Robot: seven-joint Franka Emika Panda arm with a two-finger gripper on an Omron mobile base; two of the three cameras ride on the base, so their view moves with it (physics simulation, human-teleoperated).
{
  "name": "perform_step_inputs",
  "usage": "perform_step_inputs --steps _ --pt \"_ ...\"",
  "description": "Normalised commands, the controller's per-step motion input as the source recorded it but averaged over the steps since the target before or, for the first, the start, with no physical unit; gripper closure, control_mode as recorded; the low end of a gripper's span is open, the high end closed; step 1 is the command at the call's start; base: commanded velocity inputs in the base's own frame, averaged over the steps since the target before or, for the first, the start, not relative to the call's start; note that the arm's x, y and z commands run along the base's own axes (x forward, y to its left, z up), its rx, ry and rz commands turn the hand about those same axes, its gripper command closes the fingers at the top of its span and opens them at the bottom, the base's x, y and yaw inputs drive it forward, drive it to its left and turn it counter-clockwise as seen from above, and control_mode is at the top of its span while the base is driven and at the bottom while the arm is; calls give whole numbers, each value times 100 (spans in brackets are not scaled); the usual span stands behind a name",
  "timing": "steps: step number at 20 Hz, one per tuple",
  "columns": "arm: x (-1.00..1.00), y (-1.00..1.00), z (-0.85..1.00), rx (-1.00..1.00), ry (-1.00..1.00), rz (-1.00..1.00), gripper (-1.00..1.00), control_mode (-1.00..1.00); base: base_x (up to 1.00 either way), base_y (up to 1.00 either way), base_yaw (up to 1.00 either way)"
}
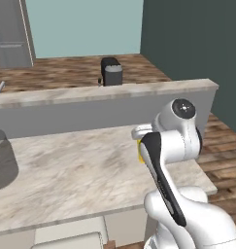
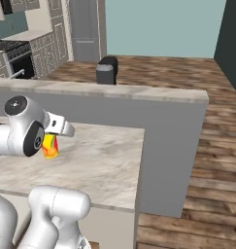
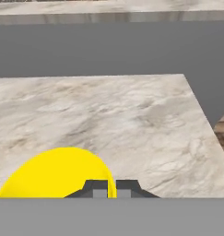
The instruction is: Open the cabinet directly in front. Then move the liquor and the cup to the dining counter with the jar on it.
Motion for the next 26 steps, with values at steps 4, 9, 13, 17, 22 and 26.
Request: perform_step_inputs --steps 4,9,13,17,22,26 --pt "39 0 -21 -1 0 0 100 -100 0 0 0" --pt "28 0 -25 0 0 0 100 -100 0 0 0" --pt "17 0 -26 0 -2 0 100 -100 0 0 0" --pt "29 0 -23 0 -1 0 100 -100 0 0 0" --pt "36 0 -21 0 -2 0 100 -100 0 0 0" --pt "44 0 -23 0 -1 0 100 -100 0 0 0"
